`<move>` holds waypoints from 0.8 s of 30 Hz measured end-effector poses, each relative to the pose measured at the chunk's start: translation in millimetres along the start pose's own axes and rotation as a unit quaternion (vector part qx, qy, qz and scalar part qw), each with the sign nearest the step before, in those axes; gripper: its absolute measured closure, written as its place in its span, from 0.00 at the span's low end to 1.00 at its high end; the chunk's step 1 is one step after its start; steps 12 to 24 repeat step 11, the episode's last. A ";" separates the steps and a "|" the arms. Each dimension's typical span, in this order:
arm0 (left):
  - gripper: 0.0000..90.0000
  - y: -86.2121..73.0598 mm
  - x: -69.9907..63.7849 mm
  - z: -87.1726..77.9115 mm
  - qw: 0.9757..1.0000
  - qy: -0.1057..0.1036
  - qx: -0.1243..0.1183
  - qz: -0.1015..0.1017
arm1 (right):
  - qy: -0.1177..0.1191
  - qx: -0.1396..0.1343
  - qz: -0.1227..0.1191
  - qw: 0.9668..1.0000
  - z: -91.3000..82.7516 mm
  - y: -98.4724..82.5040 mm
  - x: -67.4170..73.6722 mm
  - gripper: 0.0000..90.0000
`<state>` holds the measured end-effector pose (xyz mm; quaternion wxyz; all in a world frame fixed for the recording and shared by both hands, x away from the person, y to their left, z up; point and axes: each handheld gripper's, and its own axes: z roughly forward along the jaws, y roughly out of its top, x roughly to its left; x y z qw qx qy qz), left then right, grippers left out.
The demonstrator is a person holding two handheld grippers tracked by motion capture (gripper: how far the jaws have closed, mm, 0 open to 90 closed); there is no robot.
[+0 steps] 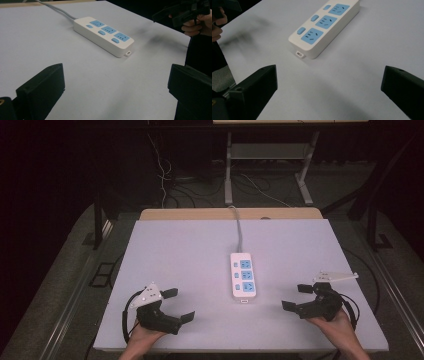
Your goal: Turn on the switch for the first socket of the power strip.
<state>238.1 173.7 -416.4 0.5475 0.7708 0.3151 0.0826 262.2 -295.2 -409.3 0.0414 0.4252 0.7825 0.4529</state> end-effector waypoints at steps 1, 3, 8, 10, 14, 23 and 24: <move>0.00 0.0 0.0 -0.2 1.000 0.000 0.000 0.000 | 0.000 0.000 0.002 1.000 -0.4 -3.6 0.3 0.00; 0.00 -0.1 0.3 -0.4 1.000 0.001 0.000 0.000 | 0.001 -0.001 0.004 1.000 -1.1 -9.8 0.6 0.00; 0.00 -0.1 0.5 0.0 1.000 0.001 0.001 -0.001 | -0.004 -0.010 0.008 1.000 -2.1 -23.2 0.7 0.00; 0.00 -0.1 0.2 0.1 1.000 0.003 0.002 -0.001 | -0.005 -0.013 0.010 1.000 -0.8 -28.3 0.3 0.00; 0.00 -0.2 0.4 0.2 1.000 0.003 0.002 -0.001 | -0.006 -0.014 0.009 1.000 -0.3 -29.8 0.0 0.00; 0.00 -0.2 0.4 0.2 1.000 0.003 0.002 -0.001 | -0.006 -0.014 0.009 1.000 -0.3 -29.8 0.0 0.00; 0.00 -0.2 0.4 0.2 1.000 0.003 0.002 -0.001 | -0.006 -0.014 0.009 1.000 -0.3 -29.8 0.0 0.00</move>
